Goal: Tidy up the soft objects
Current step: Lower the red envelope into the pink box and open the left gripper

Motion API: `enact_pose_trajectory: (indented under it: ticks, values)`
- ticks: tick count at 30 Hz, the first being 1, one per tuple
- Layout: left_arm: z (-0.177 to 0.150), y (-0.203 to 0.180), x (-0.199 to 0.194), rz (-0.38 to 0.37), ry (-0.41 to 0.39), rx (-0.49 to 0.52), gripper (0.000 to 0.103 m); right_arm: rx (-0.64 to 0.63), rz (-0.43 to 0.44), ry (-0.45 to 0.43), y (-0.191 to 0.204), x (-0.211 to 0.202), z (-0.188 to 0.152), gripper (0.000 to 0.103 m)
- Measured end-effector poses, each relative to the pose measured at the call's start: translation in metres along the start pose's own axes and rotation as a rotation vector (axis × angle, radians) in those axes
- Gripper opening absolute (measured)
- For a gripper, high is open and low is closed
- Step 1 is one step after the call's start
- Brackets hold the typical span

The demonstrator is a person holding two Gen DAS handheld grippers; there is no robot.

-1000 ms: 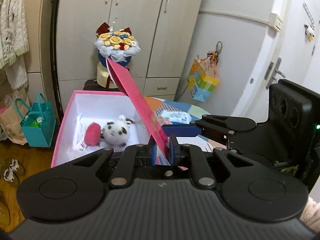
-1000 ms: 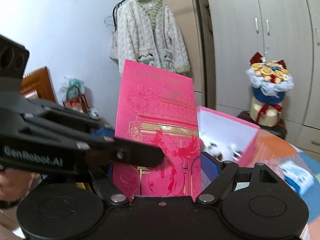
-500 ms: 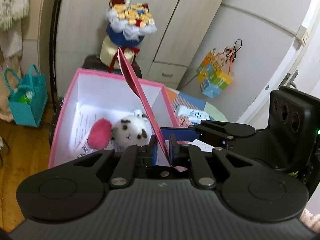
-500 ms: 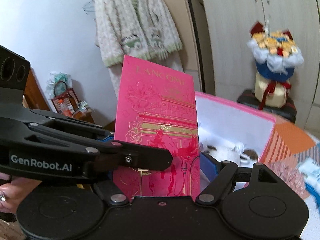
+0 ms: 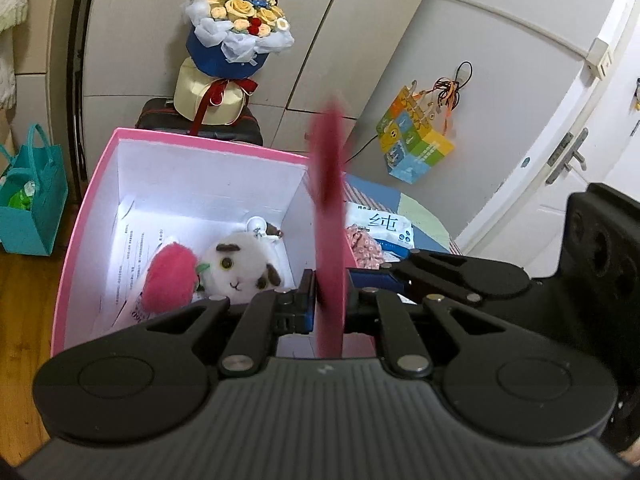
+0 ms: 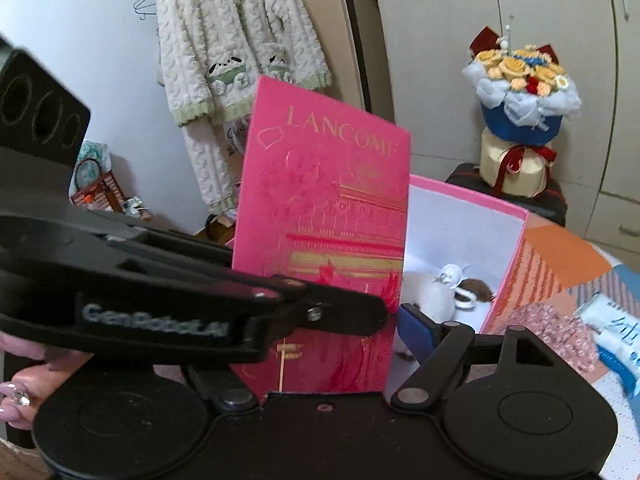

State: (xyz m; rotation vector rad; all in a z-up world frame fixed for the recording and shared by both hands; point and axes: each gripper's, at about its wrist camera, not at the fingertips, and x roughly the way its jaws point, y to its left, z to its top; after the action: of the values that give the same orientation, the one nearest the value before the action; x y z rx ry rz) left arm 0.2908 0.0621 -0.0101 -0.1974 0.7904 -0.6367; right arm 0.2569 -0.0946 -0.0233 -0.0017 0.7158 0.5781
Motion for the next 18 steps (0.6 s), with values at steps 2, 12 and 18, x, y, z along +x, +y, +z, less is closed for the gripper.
enact_pose_trajectory:
  ticks: [2,12,18]
  values:
    - [0.002,0.001,0.004,-0.011,0.011,-0.01,0.01,0.002,-0.015,0.006,-0.001,0.001,0.0,0.082]
    - [0.011,-0.007,0.006,0.08,-0.073,0.012,0.036,0.04,-0.11,-0.014,-0.018,-0.004,-0.001,0.084]
    - [0.005,-0.023,-0.046,0.122,-0.233,0.087,0.067,-0.008,-0.085,-0.107,-0.021,-0.043,-0.017,0.084]
